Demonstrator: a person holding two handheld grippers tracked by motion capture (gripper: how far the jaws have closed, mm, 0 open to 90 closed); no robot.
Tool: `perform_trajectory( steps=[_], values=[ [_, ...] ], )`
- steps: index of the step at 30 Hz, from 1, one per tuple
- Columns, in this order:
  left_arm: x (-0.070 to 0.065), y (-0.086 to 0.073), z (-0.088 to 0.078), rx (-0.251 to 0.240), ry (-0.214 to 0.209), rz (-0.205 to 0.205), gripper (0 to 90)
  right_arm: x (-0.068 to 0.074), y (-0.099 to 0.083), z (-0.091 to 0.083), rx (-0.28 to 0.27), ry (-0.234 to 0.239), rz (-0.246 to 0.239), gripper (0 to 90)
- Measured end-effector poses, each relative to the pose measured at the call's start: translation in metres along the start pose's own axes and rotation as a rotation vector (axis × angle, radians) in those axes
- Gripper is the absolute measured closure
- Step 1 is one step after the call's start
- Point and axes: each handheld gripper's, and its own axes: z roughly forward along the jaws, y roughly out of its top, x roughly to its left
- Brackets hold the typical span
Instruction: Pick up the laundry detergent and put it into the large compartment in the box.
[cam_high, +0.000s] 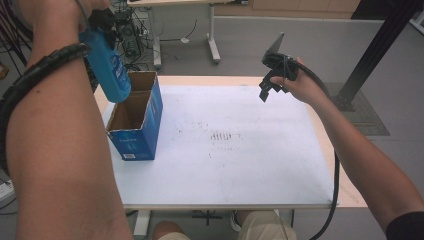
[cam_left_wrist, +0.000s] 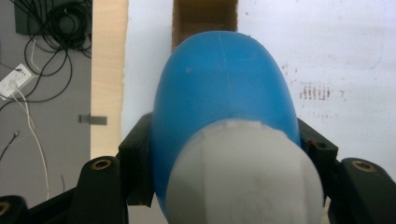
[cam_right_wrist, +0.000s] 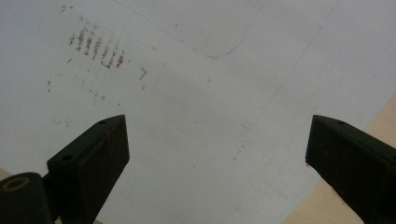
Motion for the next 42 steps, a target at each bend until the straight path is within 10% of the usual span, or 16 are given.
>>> perform_trajectory(
  steps=[42],
  values=[
    [0.02, -0.005, 0.123, 0.037, -0.032, -0.01, 37.7, 0.004, 0.002, 0.007, 0.014, -0.009, 0.003, 6.2]
  ],
)
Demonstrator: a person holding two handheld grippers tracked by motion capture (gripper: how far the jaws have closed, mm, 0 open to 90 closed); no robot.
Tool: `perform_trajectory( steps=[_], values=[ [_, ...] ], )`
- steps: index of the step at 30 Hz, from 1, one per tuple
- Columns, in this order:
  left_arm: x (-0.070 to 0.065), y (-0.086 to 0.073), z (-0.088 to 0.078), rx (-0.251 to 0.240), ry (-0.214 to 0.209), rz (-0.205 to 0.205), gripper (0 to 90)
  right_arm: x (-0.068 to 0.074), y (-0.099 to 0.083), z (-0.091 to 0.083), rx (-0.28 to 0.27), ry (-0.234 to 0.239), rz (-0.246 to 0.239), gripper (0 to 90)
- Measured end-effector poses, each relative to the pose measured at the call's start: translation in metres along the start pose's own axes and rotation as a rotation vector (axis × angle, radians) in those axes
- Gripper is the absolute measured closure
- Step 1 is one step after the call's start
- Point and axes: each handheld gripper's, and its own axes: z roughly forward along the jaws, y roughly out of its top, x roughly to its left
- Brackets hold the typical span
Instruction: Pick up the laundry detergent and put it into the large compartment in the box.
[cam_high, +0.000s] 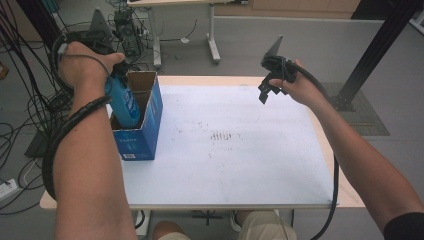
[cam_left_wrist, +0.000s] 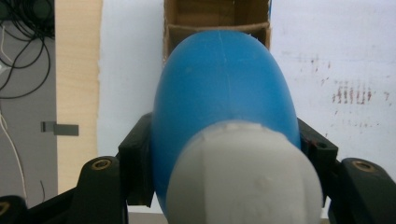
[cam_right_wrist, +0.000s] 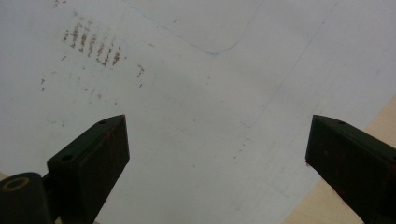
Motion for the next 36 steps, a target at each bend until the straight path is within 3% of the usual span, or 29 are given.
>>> perform_trajectory(
  steps=[19, 36],
  values=[
    [-0.002, -0.005, 0.057, 0.012, 0.002, 0.015, 37.6, 0.0, 0.0, 0.005, 0.009, -0.001, 0.002, 6.2],
    [-0.006, -0.012, 0.091, 0.012, 0.015, 0.038, 37.6, -0.003, -0.002, 0.006, 0.011, 0.001, 0.007, 6.2]
  ],
)
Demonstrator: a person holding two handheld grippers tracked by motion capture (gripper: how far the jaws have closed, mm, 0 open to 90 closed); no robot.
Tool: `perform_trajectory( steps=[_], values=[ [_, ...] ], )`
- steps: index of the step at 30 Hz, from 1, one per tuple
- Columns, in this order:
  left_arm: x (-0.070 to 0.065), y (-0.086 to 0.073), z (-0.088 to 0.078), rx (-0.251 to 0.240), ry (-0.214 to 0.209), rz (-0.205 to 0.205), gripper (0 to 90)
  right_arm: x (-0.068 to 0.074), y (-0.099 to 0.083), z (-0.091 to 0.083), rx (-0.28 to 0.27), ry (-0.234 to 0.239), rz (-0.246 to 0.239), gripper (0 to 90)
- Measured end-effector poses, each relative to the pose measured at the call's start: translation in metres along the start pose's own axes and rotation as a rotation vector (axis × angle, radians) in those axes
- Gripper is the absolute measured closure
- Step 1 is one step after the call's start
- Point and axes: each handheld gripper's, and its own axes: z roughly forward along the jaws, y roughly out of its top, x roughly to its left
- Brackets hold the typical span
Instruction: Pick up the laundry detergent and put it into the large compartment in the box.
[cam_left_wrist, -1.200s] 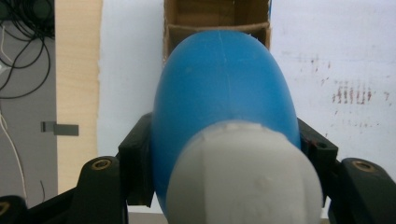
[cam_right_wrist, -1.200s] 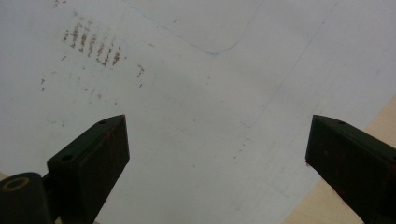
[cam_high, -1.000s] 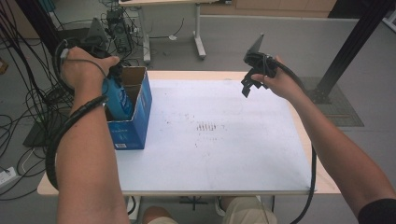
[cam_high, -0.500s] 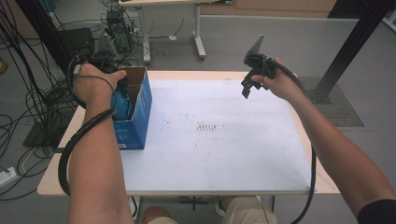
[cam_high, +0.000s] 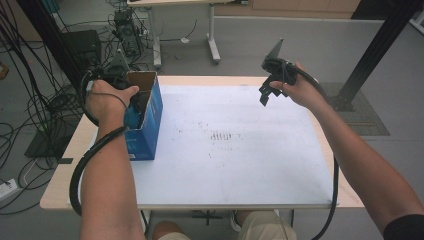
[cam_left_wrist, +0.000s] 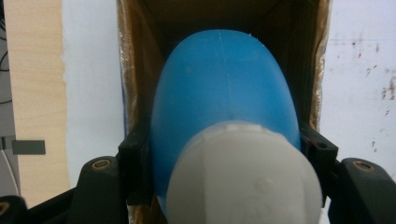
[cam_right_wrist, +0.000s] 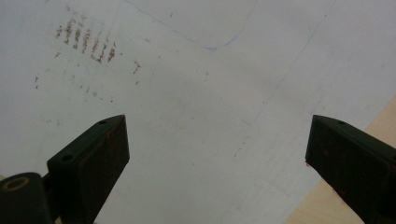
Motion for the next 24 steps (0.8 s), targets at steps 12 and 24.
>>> perform_trajectory(
  steps=[12, 24],
  values=[
    [-0.001, -0.003, 0.014, -0.003, 0.005, 0.019, 37.6, -0.001, -0.001, -0.001, 0.003, -0.005, 0.006, 6.2],
    [0.0, -0.008, 0.024, -0.014, 0.011, 0.023, 37.6, 0.001, 0.001, 0.001, 0.01, -0.008, 0.001, 6.2]
  ],
)
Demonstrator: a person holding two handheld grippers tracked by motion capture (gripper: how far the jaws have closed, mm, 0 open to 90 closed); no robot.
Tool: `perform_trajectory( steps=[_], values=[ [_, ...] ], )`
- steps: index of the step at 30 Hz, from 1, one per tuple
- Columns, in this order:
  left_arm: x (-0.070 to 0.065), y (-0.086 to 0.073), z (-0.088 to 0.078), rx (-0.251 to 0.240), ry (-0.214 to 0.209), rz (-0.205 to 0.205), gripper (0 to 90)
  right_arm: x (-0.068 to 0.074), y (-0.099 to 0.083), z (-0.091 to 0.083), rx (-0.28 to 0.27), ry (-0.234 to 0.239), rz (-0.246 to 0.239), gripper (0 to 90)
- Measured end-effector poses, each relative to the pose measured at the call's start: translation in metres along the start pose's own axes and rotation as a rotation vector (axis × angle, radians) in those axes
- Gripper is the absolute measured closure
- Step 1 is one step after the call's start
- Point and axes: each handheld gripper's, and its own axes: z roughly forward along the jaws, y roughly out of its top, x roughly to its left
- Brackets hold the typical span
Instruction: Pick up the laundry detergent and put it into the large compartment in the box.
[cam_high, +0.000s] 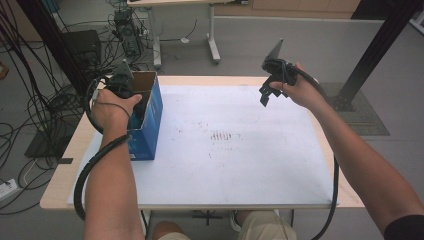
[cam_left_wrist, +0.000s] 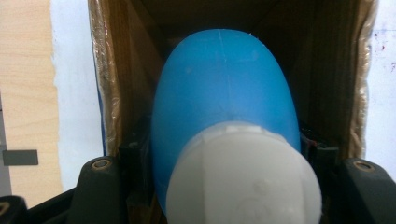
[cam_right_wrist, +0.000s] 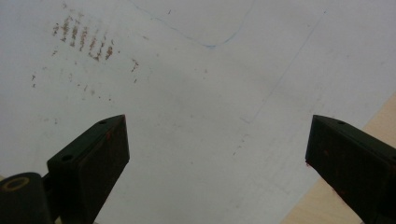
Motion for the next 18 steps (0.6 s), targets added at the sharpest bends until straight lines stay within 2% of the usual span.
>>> perform_trajectory(
  steps=[18],
  values=[
    [-0.003, -0.0014, 0.0035, -0.002, 0.006, 0.012, 37.5, 0.0007, -0.0009, 0.0002, -0.002, -0.001, 0.001, 6.2]
  ],
)
